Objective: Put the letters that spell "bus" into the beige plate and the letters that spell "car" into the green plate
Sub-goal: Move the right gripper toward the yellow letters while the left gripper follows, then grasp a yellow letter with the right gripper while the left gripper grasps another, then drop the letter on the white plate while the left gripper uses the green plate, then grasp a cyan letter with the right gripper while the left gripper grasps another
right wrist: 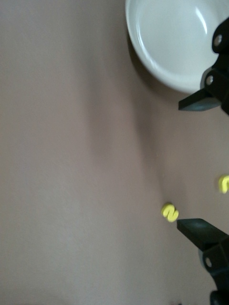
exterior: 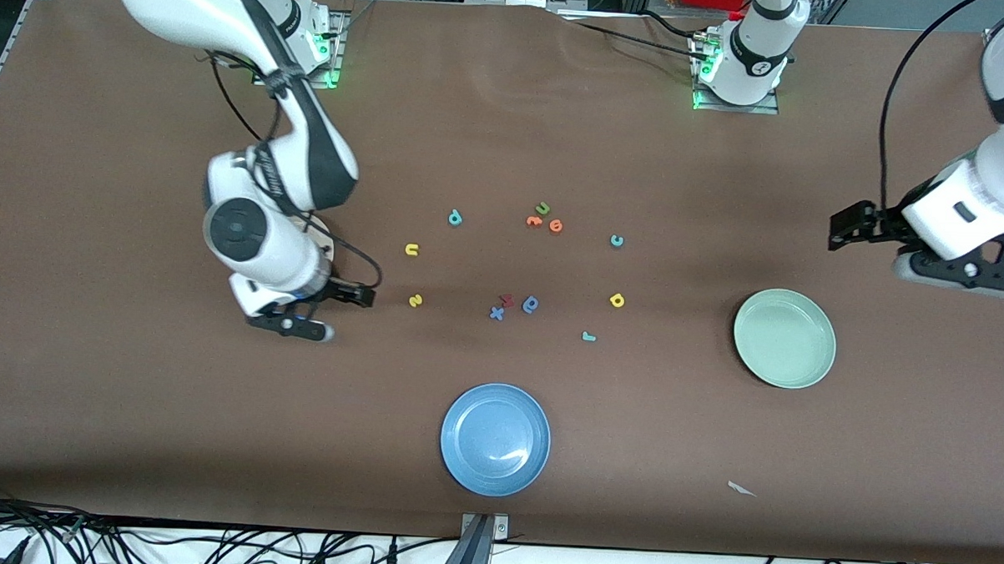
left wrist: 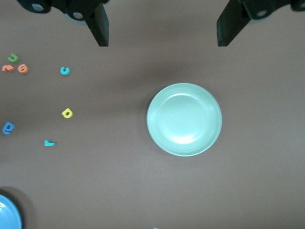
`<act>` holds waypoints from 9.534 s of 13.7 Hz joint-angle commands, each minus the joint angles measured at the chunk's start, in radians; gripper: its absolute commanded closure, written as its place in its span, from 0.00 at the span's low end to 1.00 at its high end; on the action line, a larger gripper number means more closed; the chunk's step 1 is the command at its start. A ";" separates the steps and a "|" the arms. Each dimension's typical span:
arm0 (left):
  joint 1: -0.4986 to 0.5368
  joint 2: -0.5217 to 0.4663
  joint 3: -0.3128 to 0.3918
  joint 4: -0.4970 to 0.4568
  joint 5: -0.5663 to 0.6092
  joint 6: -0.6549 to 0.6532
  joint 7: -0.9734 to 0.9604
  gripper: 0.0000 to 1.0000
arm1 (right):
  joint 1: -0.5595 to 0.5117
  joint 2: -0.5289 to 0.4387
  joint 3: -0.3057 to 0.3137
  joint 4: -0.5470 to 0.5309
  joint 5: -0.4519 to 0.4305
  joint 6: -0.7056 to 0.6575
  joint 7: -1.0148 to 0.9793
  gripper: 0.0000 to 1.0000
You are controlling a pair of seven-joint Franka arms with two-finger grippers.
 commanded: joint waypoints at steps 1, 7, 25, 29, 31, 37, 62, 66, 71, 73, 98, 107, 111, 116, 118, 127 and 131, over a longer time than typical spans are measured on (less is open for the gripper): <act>-0.001 0.009 -0.032 -0.052 -0.023 0.071 -0.038 0.00 | 0.052 0.063 -0.008 0.034 -0.018 0.088 0.163 0.01; -0.021 0.043 -0.192 -0.211 -0.007 0.307 -0.280 0.00 | 0.131 0.149 -0.011 0.032 -0.038 0.151 0.326 0.23; -0.148 0.483 -0.269 -0.235 0.328 0.773 -0.767 0.04 | 0.138 0.040 -0.141 0.017 -0.079 0.009 0.184 0.94; -0.146 0.500 -0.269 -0.242 0.327 0.759 -0.734 0.10 | 0.139 -0.078 -0.232 -0.160 -0.079 -0.047 0.022 0.94; -0.146 0.501 -0.269 -0.241 0.327 0.728 -0.725 0.14 | 0.139 -0.130 -0.259 -0.294 -0.082 0.002 0.008 0.88; -0.148 0.523 -0.269 -0.235 0.327 0.707 -0.724 0.28 | 0.144 -0.182 -0.280 -0.456 -0.081 0.052 0.056 0.12; -0.153 0.544 -0.267 -0.210 0.327 0.676 -0.738 0.81 | 0.354 0.011 -0.129 -0.321 -0.050 0.289 1.024 0.52; -0.098 0.526 -0.269 -0.091 0.321 0.459 -0.601 0.83 | 0.354 0.009 -0.132 -0.313 -0.052 0.289 1.016 0.91; 0.050 0.480 -0.269 -0.086 0.325 0.403 -0.330 0.83 | 0.354 -0.072 -0.204 -0.299 -0.059 0.202 0.876 0.91; 0.112 0.457 -0.269 -0.098 0.325 0.395 -0.221 0.83 | 0.354 -0.110 -0.279 -0.302 -0.059 0.080 0.709 0.91; 0.200 0.271 -0.546 -0.629 0.457 0.840 -0.576 0.04 | 0.372 -0.129 -0.132 -0.344 0.176 0.123 0.843 0.01; 0.108 0.360 -0.580 -0.638 0.697 0.843 -0.903 0.14 | 0.461 -0.024 -0.095 -0.394 0.277 0.347 0.973 0.11; 0.108 0.395 -0.582 -0.640 0.697 0.843 -0.902 0.21 | 0.469 -0.024 -0.095 -0.408 0.277 0.372 0.987 0.26; 0.113 0.403 -0.585 -0.638 0.697 0.843 -0.892 0.36 | 0.469 -0.029 -0.099 -0.407 0.275 0.369 0.963 0.87; 0.113 0.408 -0.585 -0.639 0.697 0.843 -0.892 0.41 | 0.467 -0.049 -0.108 -0.405 0.273 0.363 0.940 0.87; 0.114 0.408 -0.585 -0.643 0.697 0.834 -0.886 0.64 | 0.467 -0.172 -0.485 -0.399 0.257 -0.065 0.344 0.86; 0.116 0.408 -0.585 -0.643 0.697 0.832 -0.886 0.73 | 0.451 -0.110 -0.598 -0.394 0.258 -0.050 0.136 0.85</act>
